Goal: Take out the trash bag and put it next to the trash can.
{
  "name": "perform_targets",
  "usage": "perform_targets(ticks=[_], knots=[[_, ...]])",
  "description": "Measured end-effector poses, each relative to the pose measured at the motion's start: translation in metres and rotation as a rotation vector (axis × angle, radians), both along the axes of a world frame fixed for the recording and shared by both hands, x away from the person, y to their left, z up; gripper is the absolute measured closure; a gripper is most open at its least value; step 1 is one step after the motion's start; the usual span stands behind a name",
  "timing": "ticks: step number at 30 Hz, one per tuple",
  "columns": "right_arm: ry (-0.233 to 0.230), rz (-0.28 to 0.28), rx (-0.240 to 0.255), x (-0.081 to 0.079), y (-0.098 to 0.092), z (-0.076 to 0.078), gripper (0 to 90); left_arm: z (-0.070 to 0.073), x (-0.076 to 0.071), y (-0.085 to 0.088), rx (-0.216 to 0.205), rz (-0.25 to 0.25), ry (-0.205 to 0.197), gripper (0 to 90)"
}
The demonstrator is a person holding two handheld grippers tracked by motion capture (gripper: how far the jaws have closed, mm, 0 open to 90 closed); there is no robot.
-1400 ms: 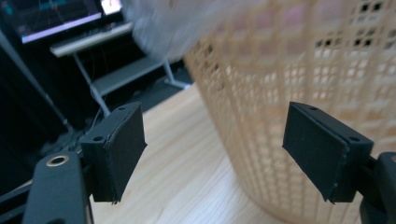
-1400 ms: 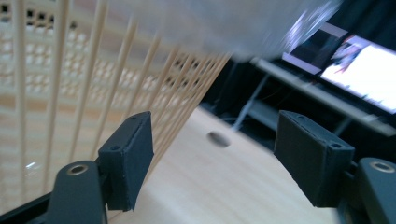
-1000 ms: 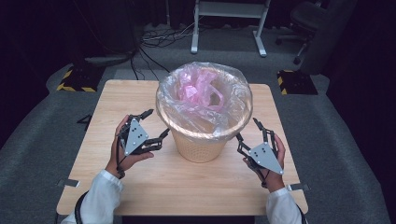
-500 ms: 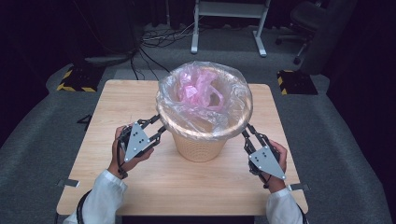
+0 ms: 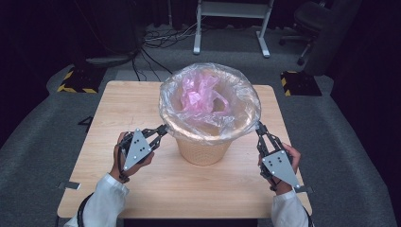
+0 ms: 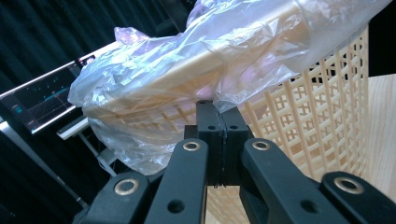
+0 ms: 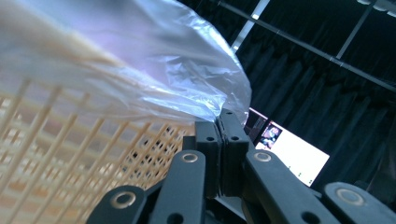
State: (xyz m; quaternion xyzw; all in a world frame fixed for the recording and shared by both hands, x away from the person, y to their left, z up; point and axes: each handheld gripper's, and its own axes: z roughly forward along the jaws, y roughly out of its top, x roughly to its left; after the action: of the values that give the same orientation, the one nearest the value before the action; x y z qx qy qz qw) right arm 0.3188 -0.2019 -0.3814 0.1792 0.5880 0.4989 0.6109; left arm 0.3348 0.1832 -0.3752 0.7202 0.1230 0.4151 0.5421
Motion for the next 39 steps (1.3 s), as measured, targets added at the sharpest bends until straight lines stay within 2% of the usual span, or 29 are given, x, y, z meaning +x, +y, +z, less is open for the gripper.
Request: perform_targets(ticks=[4,9,14,17,21,22,24,25,27,29,31,33,34,38,39], knots=[[-0.024,-0.003,0.004,0.001,0.001,0.009,89.1,0.001,-0.001,0.001,-0.018,-0.045,0.002,89.6],[-0.047,-0.006,-0.029,0.004,0.007,0.023,89.1,0.003,-0.003,0.002,-0.005,-0.045,-0.007,89.7],[-0.044,-0.002,-0.096,0.008,0.014,0.037,87.9,0.004,-0.004,0.002,-0.003,-0.054,-0.008,89.7],[-0.039,0.012,-0.085,0.008,0.015,0.043,85.6,0.004,-0.006,0.001,0.012,-0.062,-0.014,89.8],[-0.023,0.002,-0.041,0.005,0.012,0.046,72.1,0.005,-0.007,0.001,0.016,-0.070,-0.017,89.8],[-0.031,-0.013,-0.041,0.002,0.011,0.045,67.9,0.005,-0.008,0.001,0.019,-0.070,-0.017,89.8],[-0.002,-0.012,-0.057,-0.002,0.008,0.042,62.1,0.004,-0.009,0.002,0.012,-0.070,-0.014,89.7],[-0.010,-0.011,-0.061,-0.006,0.006,0.040,61.0,0.004,-0.010,0.002,0.011,-0.068,-0.014,89.8],[0.018,0.014,-0.073,-0.011,0.004,0.035,57.4,0.004,-0.010,0.002,0.005,-0.068,-0.012,89.8],[0.015,0.012,-0.083,-0.016,0.003,0.029,55.5,0.004,-0.010,0.002,-0.005,-0.069,-0.011,89.8],[0.026,0.040,-0.074,-0.022,0.004,0.023,52.5,0.004,-0.011,0.002,-0.008,-0.062,-0.017,89.8],[0.010,0.029,-0.083,-0.027,0.007,0.015,50.5,0.004,-0.012,0.001,-0.020,-0.066,-0.016,89.8],[0.012,0.051,-0.085,-0.029,0.007,0.012,50.0,0.005,-0.012,0.001,-0.018,-0.067,-0.020,89.8],[0.004,0.059,-0.101,-0.035,0.015,-0.006,46.5,0.004,-0.014,-0.002,-0.030,-0.072,-0.024,89.8],[-0.004,0.042,-0.110,-0.035,0.019,-0.009,45.8,0.005,-0.014,-0.002,-0.035,-0.074,-0.025,89.8]])
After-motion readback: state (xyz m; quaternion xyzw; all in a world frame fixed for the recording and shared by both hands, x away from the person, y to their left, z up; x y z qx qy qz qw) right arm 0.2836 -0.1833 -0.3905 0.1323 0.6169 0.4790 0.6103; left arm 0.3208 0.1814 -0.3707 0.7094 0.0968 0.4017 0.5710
